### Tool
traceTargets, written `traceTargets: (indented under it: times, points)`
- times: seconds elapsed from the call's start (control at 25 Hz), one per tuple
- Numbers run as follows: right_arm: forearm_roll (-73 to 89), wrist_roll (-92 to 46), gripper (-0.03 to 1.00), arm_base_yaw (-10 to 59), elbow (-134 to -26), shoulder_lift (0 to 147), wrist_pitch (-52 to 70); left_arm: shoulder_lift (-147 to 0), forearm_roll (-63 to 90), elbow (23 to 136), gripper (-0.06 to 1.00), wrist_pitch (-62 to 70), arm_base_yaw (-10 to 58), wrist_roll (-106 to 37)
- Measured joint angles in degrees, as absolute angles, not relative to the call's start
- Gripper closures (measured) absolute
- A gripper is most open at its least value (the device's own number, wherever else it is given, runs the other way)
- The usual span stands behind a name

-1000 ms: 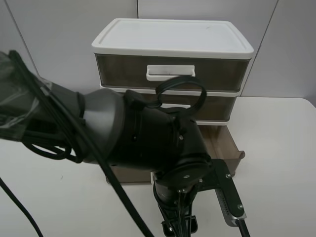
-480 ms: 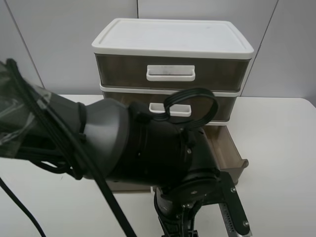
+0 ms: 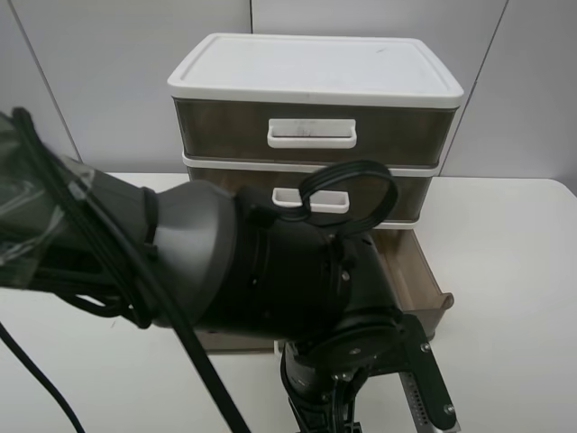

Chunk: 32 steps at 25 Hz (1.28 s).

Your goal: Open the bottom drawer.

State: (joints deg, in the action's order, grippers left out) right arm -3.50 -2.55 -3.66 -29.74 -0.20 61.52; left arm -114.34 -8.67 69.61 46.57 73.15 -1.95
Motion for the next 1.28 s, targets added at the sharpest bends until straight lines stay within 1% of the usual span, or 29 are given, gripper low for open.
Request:
traceTargets:
  times: [0.76, 0.96, 1.12, 1.28]
  points:
    - [-3.5, -2.6, 0.14, -3.7, -29.7, -0.2, 61.5, -111.8, -8.5, 70.3, 0.16, 48.5, 73.9, 0.9]
    - [-3.5, -2.6, 0.14, -3.7, -29.7, -0.2, 61.5, -111.8, -10.2, 71.7, 0.16, 51.2, 73.9, 1.3]
    - [-3.5, -2.6, 0.14, -3.7, -29.7, -0.2, 61.5, -111.3, -11.4, 74.8, 0.16, 53.8, 72.9, 1.8]
    - [-3.5, -2.6, 0.14, -3.7, -29.7, -0.2, 61.5, -111.2, -12.8, 77.5, 0.16, 55.8, 69.7, 2.1]
